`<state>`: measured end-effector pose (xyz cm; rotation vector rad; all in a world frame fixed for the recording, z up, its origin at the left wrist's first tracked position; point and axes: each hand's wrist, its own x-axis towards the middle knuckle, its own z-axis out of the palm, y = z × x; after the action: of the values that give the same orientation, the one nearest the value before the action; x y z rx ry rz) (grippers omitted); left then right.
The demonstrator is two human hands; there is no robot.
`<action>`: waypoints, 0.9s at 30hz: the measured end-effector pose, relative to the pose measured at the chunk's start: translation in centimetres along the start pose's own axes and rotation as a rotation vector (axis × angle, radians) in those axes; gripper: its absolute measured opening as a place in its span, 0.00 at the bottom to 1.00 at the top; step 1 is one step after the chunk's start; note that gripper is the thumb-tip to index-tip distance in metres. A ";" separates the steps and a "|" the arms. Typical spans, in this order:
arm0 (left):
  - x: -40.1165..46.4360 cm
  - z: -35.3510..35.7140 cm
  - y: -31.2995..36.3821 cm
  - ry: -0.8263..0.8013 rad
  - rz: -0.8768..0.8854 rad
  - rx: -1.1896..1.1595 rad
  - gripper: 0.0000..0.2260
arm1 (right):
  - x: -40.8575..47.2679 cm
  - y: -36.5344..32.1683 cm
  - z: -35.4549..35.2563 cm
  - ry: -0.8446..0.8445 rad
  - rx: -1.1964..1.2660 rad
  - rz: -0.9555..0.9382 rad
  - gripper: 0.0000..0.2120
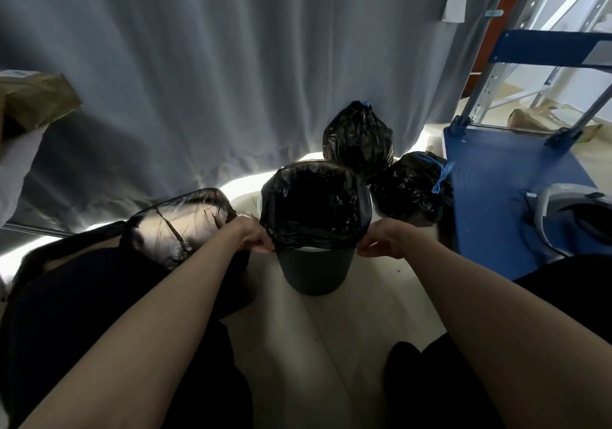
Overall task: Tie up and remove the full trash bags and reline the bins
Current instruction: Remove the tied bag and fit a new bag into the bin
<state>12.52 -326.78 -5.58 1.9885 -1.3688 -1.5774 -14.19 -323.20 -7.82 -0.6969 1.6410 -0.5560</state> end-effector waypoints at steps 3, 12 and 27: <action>0.8 0.0 -0.3 0.072 0.020 -0.020 0.11 | 0.5 0.2 0.1 0.062 -0.058 -0.059 0.14; 2.2 -2.9 1.2 0.219 0.114 0.062 0.12 | 1.2 -0.2 -1.0 0.294 0.197 -0.150 0.07; 5.9 -3.7 2.7 0.570 0.235 0.066 0.03 | 2.1 -2.2 -1.3 0.331 0.505 -0.143 0.07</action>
<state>14.16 -334.04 -5.99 2.0045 -1.3538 -0.7839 -15.38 -326.26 -7.59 -0.3575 1.6599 -1.1905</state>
